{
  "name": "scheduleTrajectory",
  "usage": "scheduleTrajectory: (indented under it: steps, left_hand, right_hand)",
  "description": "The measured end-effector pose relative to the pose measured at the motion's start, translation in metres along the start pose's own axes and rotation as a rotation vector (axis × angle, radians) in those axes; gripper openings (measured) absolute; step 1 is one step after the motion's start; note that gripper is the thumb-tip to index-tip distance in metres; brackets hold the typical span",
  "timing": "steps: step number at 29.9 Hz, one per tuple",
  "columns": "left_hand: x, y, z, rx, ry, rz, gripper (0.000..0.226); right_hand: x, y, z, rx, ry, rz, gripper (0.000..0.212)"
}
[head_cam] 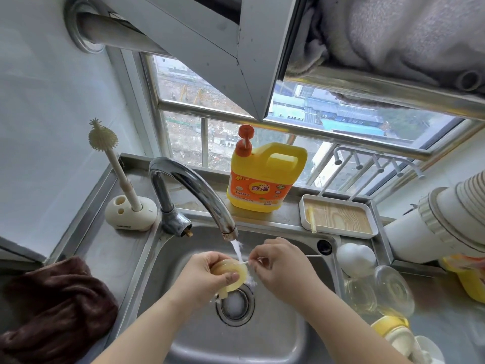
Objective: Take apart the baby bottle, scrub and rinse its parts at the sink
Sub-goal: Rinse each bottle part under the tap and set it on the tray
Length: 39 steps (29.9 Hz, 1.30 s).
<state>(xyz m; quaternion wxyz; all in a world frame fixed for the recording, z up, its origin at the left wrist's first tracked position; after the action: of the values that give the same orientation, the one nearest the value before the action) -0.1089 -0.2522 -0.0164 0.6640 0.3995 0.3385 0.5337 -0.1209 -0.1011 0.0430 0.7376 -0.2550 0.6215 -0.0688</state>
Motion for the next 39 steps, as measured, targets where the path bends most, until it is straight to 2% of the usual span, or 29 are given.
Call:
scheduleTrajectory:
  steps: [4,9,14,18,24,31,36,39]
  left_hand:
    - [-0.002,0.001,0.0,0.003,-0.039,0.031,0.023]
    - [0.006,0.001,0.0,-0.021,-0.07,0.044,0.02]
    - [-0.003,0.004,-0.002,-0.003,-0.049,0.075,0.037]
    - [0.002,0.004,-0.004,0.006,-0.008,0.125,0.02]
    - [0.001,0.01,-0.007,0.065,0.041,0.06,0.029]
    - [0.003,0.004,-0.004,0.055,0.055,0.065,0.013]
    - [-0.002,0.004,-0.003,0.062,0.059,0.071,0.017]
    - [0.0,0.009,-0.003,0.094,0.049,0.053,0.014]
  right_hand:
    - [-0.003,0.011,-0.001,0.049,-0.05,-0.056,0.018]
    - [0.001,-0.009,-0.008,-0.033,-0.038,-0.057,0.016]
    - [-0.007,0.012,-0.003,0.049,-0.051,-0.063,0.015]
    - [-0.01,0.018,-0.003,0.074,-0.078,-0.028,0.014]
    - [-0.014,0.017,-0.002,0.118,-0.039,-0.057,0.015]
    - [0.001,0.016,0.001,0.265,0.019,-0.203,0.012]
    - [0.009,0.017,0.005,0.289,-0.086,-0.273,0.012]
    - [0.009,0.017,0.004,0.305,-0.074,-0.278,0.014]
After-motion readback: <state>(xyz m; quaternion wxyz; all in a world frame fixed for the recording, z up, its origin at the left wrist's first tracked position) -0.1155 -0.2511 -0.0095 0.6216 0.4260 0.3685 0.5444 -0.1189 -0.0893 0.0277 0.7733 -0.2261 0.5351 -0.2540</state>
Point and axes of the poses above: each hand's wrist, its own z-axis away from the middle knuckle, its own x-axis out of the palm, y = z × x, the point moved 5 cm from there along -z, towards the middle knuckle, and after that the axes turned 1 degree about -z, right-handed, at the moved point
